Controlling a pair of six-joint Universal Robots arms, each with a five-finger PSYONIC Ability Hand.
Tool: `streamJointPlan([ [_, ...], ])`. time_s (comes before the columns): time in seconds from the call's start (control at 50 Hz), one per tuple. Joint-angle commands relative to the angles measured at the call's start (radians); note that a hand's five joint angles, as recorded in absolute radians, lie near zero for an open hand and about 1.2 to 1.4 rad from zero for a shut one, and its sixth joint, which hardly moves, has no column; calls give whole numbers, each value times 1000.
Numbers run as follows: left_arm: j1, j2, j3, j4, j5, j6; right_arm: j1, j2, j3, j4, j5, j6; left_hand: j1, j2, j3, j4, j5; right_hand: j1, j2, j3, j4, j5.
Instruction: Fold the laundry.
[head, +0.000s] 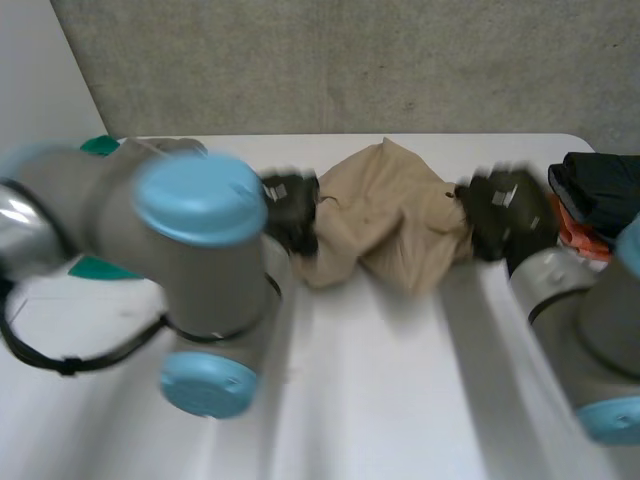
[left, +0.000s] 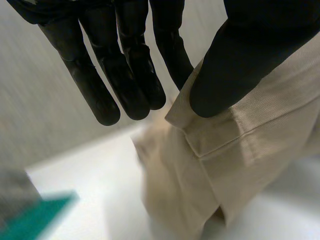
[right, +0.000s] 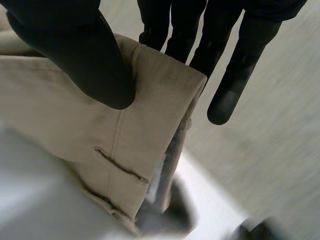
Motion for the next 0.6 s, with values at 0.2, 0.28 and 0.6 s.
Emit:
streamJointPlan([
  [0.2, 159, 520, 97, 195, 184, 295, -6, -234, -754, 465, -9, 18, 257, 202, 208, 199, 242, 330, 230, 216, 201, 246],
  [0.28, 184, 431, 188, 197, 209, 311, -12, -120, -855, 477, 0, 44, 257, 202, 208, 199, 242, 330, 230, 216, 201, 246],
  [0.6, 338, -237, 491, 212, 349, 333, -6, 396, -895, 367, 77, 164, 257, 202, 208, 199, 242, 330, 230, 216, 201, 246],
])
